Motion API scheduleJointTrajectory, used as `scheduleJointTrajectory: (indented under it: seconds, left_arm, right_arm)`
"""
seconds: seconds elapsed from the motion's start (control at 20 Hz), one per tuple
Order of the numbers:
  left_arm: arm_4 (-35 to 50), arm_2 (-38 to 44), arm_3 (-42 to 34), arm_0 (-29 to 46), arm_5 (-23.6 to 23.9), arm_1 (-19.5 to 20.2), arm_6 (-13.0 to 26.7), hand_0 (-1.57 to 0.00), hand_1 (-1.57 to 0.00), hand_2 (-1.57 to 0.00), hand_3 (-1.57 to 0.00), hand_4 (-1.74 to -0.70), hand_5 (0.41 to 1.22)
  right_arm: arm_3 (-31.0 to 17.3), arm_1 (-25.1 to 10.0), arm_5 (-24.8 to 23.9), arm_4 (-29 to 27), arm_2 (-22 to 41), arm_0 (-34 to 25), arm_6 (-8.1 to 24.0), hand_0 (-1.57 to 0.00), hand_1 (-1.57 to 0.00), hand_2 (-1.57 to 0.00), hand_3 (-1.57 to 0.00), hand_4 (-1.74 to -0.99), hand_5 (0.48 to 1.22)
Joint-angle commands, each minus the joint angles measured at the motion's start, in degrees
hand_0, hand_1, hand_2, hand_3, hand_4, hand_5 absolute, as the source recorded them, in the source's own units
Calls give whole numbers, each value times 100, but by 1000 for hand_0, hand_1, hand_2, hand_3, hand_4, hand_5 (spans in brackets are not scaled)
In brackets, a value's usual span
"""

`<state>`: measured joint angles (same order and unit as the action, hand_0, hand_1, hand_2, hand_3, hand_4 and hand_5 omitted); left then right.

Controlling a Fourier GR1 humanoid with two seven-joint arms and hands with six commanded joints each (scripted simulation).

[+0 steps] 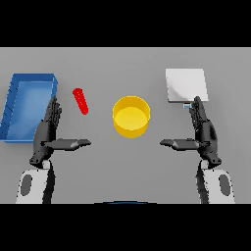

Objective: Pick up the red beaker and tilt it to pour out 1 green nut into yellow bowl. Pick up the yellow bowl and place it on the metallic measuring scale.

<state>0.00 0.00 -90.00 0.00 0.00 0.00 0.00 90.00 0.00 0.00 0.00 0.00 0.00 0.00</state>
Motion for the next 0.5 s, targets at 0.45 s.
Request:
scheduleJointTrajectory:
  seconds: [0.45]
  left_arm:
    - [-528, -384, -489, 276, -116, 384, 73, 1, 1, 1, 1, -1218, 654]
  right_arm:
    - [675, -291, -386, 1539, 784, 588, -626, 1, 1, 1, 1, -1235, 679]
